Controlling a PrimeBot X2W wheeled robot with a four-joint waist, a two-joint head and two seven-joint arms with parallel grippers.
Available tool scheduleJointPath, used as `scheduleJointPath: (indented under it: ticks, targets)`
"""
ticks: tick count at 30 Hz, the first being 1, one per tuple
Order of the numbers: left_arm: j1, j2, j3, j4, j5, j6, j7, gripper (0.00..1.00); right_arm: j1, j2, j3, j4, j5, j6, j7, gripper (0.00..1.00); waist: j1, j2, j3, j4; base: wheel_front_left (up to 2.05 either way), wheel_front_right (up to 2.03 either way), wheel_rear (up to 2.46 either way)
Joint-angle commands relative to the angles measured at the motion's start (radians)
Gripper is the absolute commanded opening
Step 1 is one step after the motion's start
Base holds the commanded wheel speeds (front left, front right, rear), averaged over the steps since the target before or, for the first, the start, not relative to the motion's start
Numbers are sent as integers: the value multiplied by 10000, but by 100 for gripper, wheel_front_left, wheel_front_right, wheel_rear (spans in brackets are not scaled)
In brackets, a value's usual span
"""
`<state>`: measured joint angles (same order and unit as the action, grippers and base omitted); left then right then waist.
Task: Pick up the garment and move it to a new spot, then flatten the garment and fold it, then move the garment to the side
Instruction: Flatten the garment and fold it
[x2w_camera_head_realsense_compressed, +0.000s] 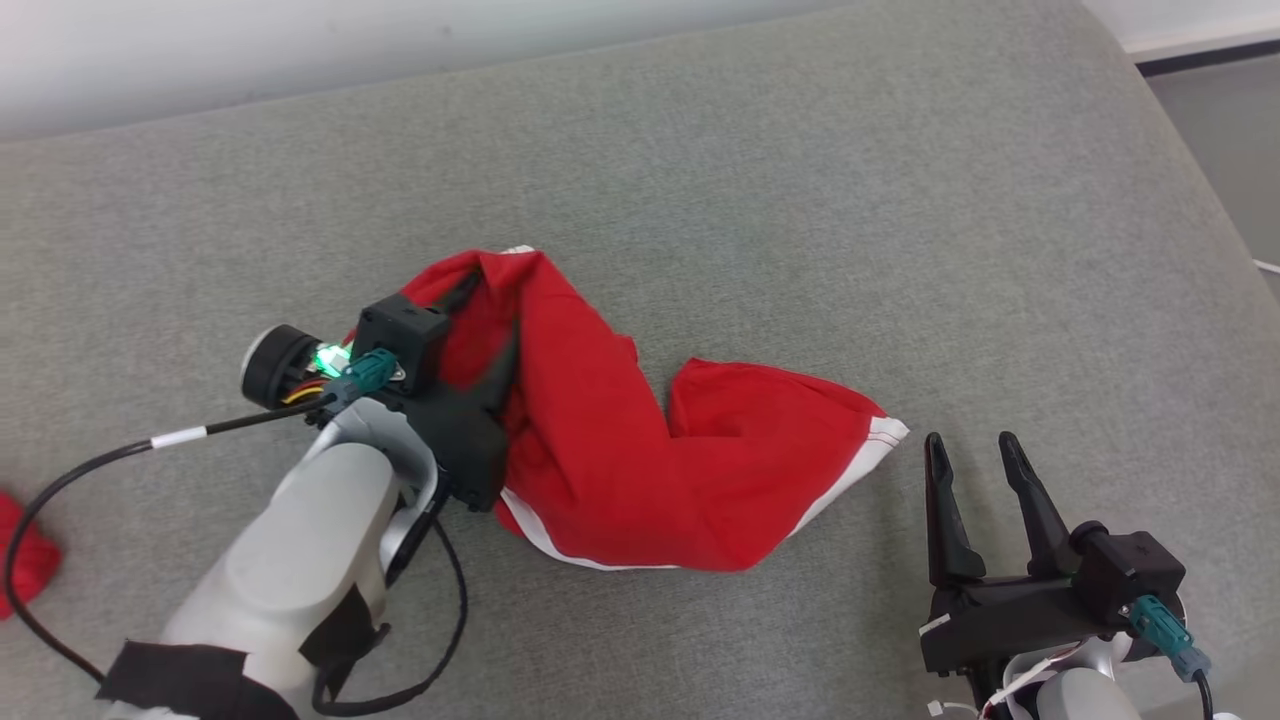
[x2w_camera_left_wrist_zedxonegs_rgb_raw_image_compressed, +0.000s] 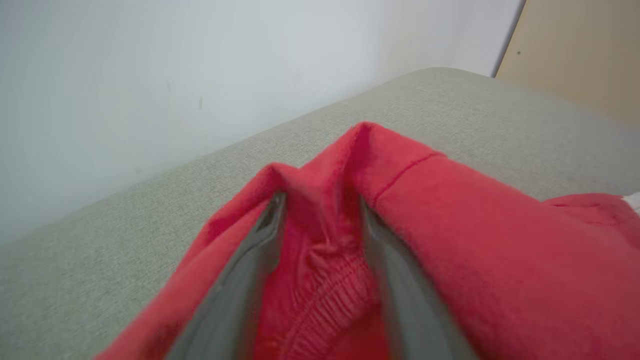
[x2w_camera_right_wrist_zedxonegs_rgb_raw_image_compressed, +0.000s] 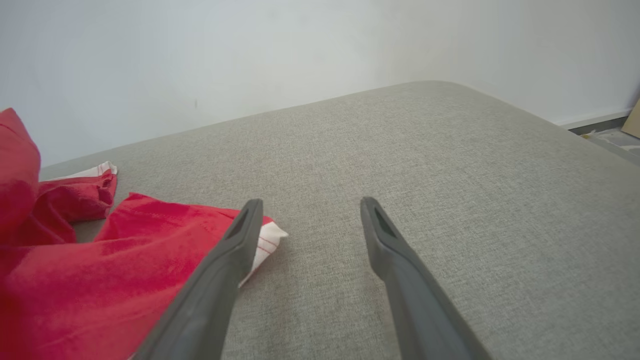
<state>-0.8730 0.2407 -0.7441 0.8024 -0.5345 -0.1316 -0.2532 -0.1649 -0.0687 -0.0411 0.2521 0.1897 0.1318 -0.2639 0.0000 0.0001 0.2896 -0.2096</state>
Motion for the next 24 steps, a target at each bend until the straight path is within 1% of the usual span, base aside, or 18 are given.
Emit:
scheduleJointPath:
  ticks: [1,5,10,16,21,24]
  targets:
    - [-65,-38,-5,18,-40,20,-64,100,-3,36,2,10,-53,-23,-5,100,0,-1,-87,133,0,0,0]
    - [111,-116,230,-320,-171,19,-133,100,126,-7,-70,43,-44,-23,-7,100,0,-1,-303,451,0,0,0]
    - [1153,-140,827,-1985,338,105,-123,100,397,-94,-167,57,-38,-23,-5,100,0,-1,-689,1011,0,0,0]
    - [2416,-14,1114,-3263,719,322,-126,100,561,-192,-121,72,-17,-24,-7,100,0,-1,-936,1486,0,0,0]
    - [3209,257,1210,-3538,834,368,-126,100,572,-236,-36,56,-59,-24,-5,100,0,-1,-970,1670,0,0,0]
    - [3441,244,1243,-3512,753,354,-127,100,494,-309,10,99,12,-23,-7,100,0,-1,-951,1672,0,0,0]
